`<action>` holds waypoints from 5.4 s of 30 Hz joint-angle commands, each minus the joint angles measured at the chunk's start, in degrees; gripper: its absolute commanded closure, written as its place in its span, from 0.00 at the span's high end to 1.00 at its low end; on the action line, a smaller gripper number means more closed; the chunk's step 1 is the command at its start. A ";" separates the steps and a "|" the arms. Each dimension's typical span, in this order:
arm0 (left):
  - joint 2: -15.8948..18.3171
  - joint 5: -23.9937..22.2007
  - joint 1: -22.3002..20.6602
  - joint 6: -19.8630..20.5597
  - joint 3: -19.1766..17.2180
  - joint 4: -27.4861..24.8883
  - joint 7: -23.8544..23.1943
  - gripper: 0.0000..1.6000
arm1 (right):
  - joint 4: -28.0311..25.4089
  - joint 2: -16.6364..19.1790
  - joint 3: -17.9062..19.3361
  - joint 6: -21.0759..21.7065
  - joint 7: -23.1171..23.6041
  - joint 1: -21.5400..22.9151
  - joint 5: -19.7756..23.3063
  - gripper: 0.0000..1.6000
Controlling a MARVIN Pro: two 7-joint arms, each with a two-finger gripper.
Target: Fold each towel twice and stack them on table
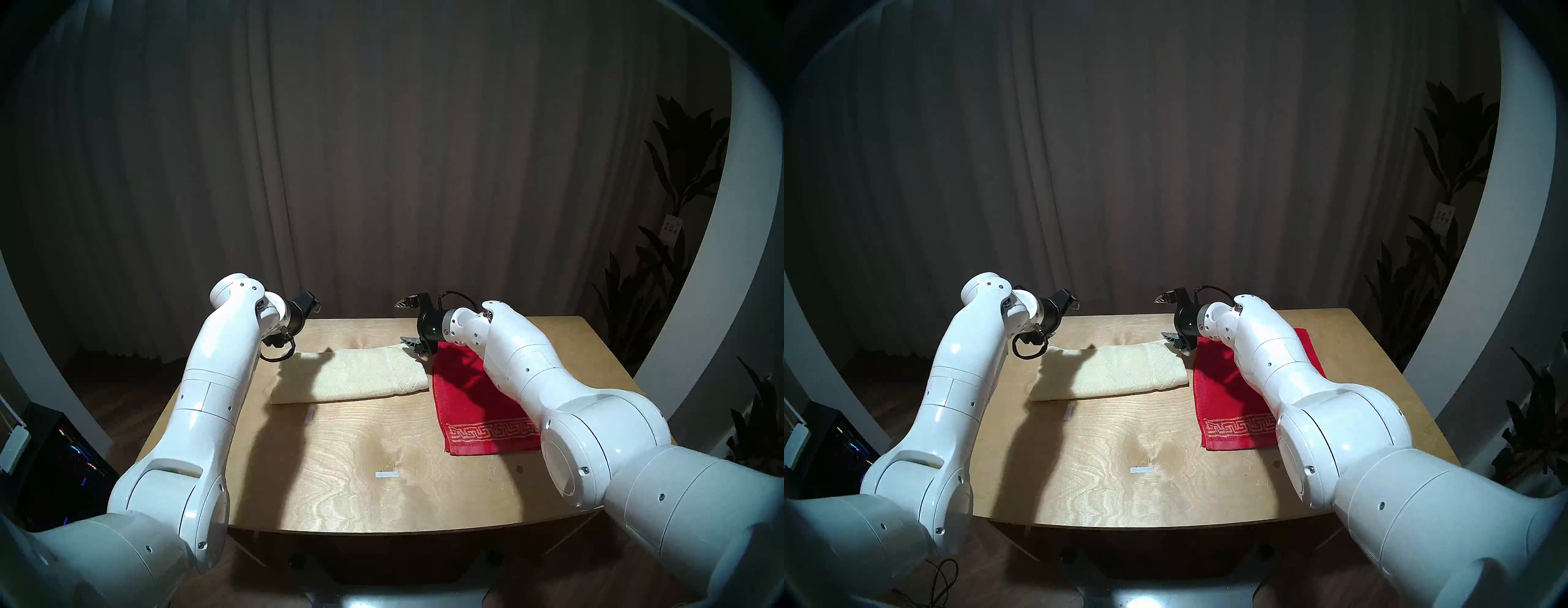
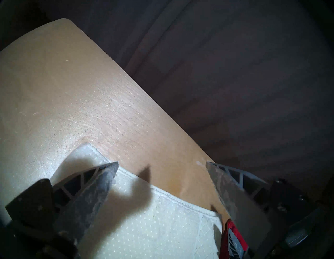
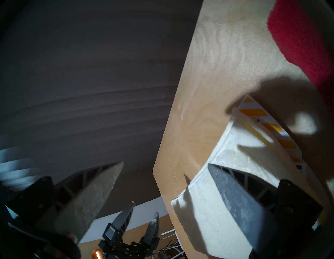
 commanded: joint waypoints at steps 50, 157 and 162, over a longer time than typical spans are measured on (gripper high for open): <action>-1.55 -6.00 31.10 -4.13 -4.71 -32.46 -7.39 1.00 | -15.98 11.79 -8.17 8.24 7.50 -6.02 -11.83 1.00; -4.86 8.14 28.09 -23.37 -6.14 -14.90 -17.36 1.00 | -67.38 20.71 -5.52 -41.67 18.54 -39.21 -48.95 1.00; -4.50 8.29 27.68 -23.13 -5.76 -14.30 -17.41 0.54 | -66.91 20.09 -5.70 -41.66 17.78 -38.76 -49.24 1.00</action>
